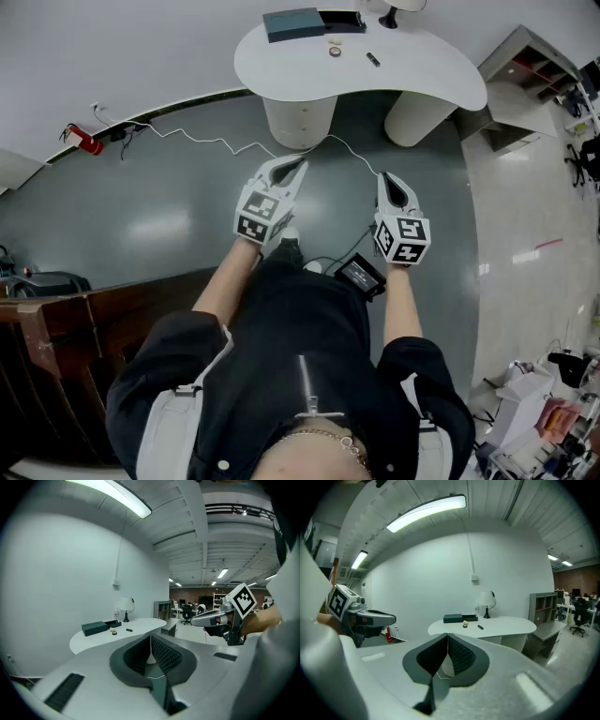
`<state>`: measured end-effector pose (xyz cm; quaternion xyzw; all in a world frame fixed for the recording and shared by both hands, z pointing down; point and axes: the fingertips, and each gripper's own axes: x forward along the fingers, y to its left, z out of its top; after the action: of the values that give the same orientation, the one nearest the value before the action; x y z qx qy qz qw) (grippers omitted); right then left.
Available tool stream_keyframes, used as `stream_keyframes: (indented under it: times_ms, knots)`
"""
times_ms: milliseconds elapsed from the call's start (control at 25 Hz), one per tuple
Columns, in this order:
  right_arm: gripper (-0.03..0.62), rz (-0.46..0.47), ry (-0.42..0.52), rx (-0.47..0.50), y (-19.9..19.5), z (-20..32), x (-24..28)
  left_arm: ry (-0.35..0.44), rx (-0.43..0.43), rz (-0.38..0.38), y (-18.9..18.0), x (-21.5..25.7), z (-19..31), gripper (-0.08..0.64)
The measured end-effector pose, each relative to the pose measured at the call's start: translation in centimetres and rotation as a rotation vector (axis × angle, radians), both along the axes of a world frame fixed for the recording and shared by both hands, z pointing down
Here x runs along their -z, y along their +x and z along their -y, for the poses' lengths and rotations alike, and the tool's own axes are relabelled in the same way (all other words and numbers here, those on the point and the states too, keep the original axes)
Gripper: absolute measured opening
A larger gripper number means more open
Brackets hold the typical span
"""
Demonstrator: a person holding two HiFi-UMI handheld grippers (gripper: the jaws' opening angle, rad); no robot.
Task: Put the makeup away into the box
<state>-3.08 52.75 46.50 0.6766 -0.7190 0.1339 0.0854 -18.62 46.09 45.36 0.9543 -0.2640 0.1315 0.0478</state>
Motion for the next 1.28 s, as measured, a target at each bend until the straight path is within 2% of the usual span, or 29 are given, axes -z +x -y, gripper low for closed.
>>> stream_keyframes:
  times_ms: [760,1000,1280]
  knots:
    - [0.011,0.019,-0.019,0.031,1.6,0.7,-0.2,-0.031,0.016,0.005,1.5,-1.0,0.0,0.014]
    - [0.011,0.036,-0.029,0.027,3.0,3.0,-0.9,-0.041,0.001,0.006,3.4,-1.6,2.6,0.014]
    - [0.011,0.029,-0.053,0.03,4.6,8.5,-1.9,-0.056,-0.032,0.008,6.3,-2.7,8.3,0.014]
